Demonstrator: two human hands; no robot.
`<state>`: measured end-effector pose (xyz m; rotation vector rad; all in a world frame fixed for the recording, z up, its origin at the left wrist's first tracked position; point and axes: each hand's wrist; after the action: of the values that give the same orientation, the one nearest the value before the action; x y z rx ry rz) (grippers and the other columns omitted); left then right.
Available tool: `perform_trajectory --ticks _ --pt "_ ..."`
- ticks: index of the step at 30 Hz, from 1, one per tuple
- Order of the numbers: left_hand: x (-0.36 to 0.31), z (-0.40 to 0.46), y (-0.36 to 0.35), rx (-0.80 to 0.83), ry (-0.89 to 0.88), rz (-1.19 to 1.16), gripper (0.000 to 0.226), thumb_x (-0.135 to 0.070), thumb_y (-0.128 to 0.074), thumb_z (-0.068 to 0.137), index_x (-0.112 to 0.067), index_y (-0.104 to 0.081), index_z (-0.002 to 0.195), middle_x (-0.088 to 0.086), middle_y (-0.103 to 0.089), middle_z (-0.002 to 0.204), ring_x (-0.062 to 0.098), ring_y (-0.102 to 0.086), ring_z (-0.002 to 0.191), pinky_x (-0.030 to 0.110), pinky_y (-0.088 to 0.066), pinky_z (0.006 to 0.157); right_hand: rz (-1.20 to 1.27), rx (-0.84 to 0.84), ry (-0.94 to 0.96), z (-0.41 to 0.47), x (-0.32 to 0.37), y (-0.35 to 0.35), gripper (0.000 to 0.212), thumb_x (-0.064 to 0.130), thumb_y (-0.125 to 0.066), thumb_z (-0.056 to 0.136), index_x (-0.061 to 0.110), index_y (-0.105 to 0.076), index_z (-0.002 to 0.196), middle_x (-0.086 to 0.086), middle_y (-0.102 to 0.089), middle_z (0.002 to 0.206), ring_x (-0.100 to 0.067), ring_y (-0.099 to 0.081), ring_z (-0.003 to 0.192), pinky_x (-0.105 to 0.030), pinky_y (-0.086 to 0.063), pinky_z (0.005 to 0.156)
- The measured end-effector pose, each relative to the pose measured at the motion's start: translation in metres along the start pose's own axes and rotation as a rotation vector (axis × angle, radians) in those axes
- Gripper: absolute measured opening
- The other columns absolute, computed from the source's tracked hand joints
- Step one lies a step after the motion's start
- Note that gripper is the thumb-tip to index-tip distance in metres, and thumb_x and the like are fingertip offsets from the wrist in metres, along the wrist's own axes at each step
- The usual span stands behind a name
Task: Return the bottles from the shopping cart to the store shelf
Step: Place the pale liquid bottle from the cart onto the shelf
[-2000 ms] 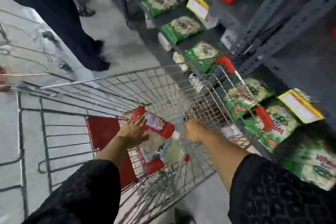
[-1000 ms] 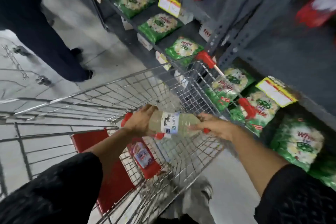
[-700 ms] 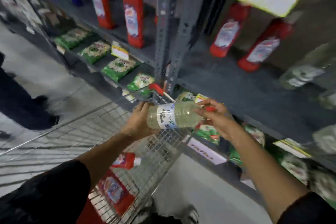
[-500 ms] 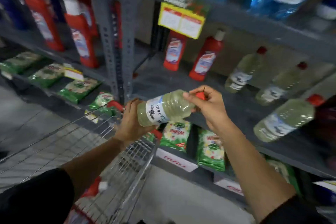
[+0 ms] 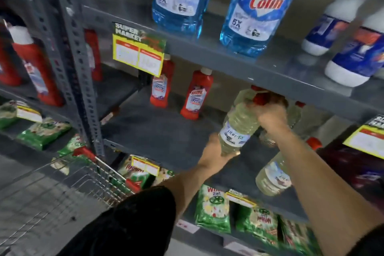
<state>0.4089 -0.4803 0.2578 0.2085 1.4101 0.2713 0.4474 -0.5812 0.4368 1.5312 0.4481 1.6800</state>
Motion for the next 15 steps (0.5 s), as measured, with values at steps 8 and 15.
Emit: perform_trajectory --ticks 8,15 --pt "0.02 0.04 -0.052 -0.078 0.186 -0.094 0.09 -0.029 -0.09 0.057 -0.011 -0.037 0.127 0.009 -0.048 0.128 0.024 -0.053 0.118 0.038 -0.044 0.101 -0.024 -0.083 0.256 0.021 -0.04 -0.01 0.028 0.01 -0.076 0.076 0.0 -0.064 0.1 -0.017 -0.069 0.107 -0.027 -0.063 0.097 -0.006 -0.036 0.077" --pt "0.022 0.046 -0.039 -0.002 0.237 -0.084 0.079 -0.027 -0.092 0.052 -0.015 -0.043 0.113 0.006 -0.058 0.118 0.024 -0.059 0.109 0.041 -0.05 0.092 -0.211 -0.112 0.437 0.022 -0.04 -0.025 0.027 0.019 -0.07 0.08 0.003 -0.066 0.101 -0.021 -0.068 0.099 -0.04 -0.06 0.097 -0.035 -0.038 0.087"
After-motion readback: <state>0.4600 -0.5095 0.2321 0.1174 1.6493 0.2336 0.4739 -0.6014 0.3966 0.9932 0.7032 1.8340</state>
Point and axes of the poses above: each hand's wrist, its own z-axis towards the middle knuckle, its own y-axis out of the back of the hand, x = y × z
